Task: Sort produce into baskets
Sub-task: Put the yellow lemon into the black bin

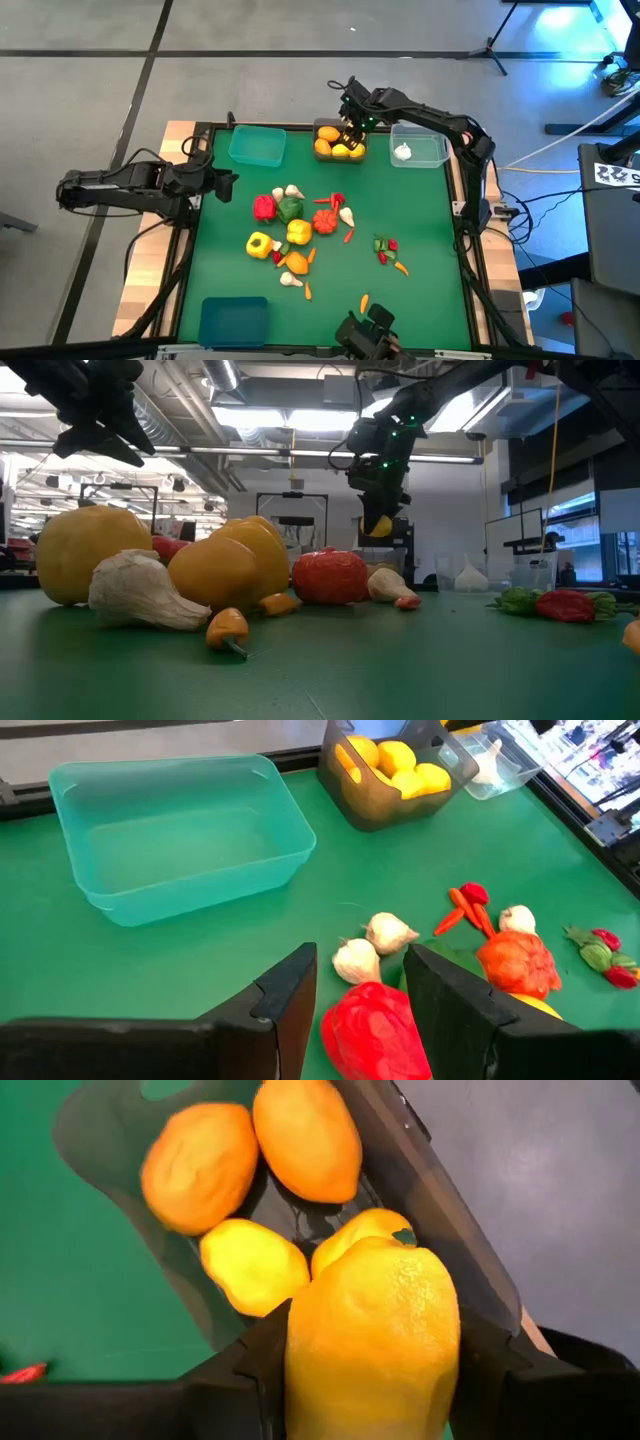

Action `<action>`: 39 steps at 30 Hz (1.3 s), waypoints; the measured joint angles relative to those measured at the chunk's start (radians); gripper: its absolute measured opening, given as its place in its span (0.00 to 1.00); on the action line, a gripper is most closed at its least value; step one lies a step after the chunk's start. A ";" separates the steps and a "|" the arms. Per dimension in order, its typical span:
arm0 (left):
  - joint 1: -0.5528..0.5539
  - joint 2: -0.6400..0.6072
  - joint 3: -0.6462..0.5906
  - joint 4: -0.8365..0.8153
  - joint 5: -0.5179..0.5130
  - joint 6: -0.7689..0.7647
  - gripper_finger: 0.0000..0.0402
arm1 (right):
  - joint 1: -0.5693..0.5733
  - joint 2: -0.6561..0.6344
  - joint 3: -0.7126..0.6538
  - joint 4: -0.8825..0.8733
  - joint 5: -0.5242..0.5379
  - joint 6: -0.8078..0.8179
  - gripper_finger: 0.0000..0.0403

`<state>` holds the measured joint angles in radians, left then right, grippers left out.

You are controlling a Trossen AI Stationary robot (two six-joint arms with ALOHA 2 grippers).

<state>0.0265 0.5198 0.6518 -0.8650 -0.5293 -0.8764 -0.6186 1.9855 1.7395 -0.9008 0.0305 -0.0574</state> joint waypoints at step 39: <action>0.000 0.000 0.000 -0.023 -0.026 -0.016 0.37 | 0.479 -0.154 0.000 -0.050 -0.297 -0.220 0.66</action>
<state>0.0269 0.5198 0.6518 -0.8883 -0.5552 -0.8928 -0.1396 1.8318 1.7390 -0.9513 -0.2667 -0.2776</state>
